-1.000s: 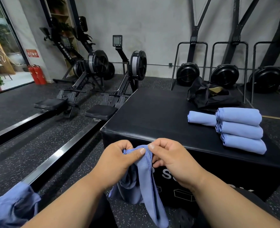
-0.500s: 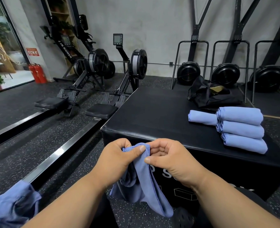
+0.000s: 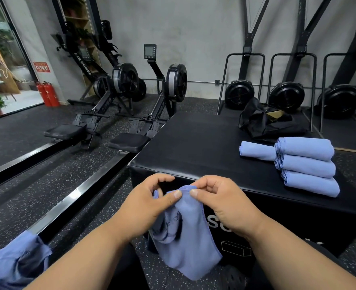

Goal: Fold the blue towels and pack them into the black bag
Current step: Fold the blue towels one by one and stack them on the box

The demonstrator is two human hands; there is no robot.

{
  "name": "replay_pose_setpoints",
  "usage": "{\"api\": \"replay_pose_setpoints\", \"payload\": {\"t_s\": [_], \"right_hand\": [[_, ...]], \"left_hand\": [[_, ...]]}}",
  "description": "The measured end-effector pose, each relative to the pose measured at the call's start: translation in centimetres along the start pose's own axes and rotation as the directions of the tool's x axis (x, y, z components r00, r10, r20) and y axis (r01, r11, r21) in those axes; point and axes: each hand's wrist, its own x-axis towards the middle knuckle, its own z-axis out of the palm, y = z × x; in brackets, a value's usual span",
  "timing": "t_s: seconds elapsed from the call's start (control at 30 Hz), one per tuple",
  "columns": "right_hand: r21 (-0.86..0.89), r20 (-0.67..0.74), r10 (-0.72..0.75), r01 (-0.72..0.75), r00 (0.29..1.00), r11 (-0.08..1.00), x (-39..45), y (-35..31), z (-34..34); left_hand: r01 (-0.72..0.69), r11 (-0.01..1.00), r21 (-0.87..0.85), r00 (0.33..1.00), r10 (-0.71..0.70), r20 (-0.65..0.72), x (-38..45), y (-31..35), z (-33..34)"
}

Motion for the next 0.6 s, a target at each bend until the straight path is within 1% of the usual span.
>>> {"api": "replay_pose_setpoints", "payload": {"t_s": [0.03,0.1,0.17,0.23,0.27,0.3,0.4,0.5,0.6], "right_hand": [[-0.036,-0.029,-0.010,0.009,1.000,0.999,0.1,0.0,-0.4],[-0.099,-0.127,-0.029,0.017,0.991,0.995,0.8,0.3,-1.6],[-0.098,-0.250,-0.029,0.005,0.968,0.995,1.6,1.0,-3.1],[-0.066,-0.369,-0.019,-0.005,0.929,0.998,2.2,1.7,-4.5],[-0.078,-0.398,-0.023,-0.009,0.917,0.997,2.5,2.0,-5.1],[-0.097,-0.403,-0.027,-0.014,0.915,0.995,2.6,2.2,-5.4],[-0.119,-0.388,-0.021,-0.027,0.922,0.993,2.8,2.9,-5.3],[-0.085,-0.400,-0.012,-0.024,0.916,0.996,3.0,3.6,-5.2],[-0.050,-0.434,0.002,-0.026,0.901,0.998,3.1,4.0,-5.7]], "left_hand": [[0.001,1.000,0.010,1.000,-0.001,-0.018,0.2,-0.3,-0.5],[0.051,0.998,-0.031,0.992,-0.054,-0.110,0.7,-0.7,-1.9],[0.132,0.982,-0.134,0.960,-0.160,-0.228,1.6,-1.8,-4.1],[0.198,0.948,-0.248,0.920,-0.267,-0.288,2.2,-2.7,-6.2],[0.221,0.934,-0.282,0.902,-0.305,-0.305,2.5,-3.1,-7.0],[0.229,0.927,-0.296,0.891,-0.322,-0.320,2.6,-3.4,-7.6],[0.237,0.923,-0.302,0.884,-0.334,-0.327,3.1,-4.1,-8.1],[0.238,0.924,-0.300,0.895,-0.328,-0.301,3.2,-5.2,-8.3],[0.206,0.906,-0.370,0.907,-0.319,-0.275,2.7,-5.0,-8.1]]}}
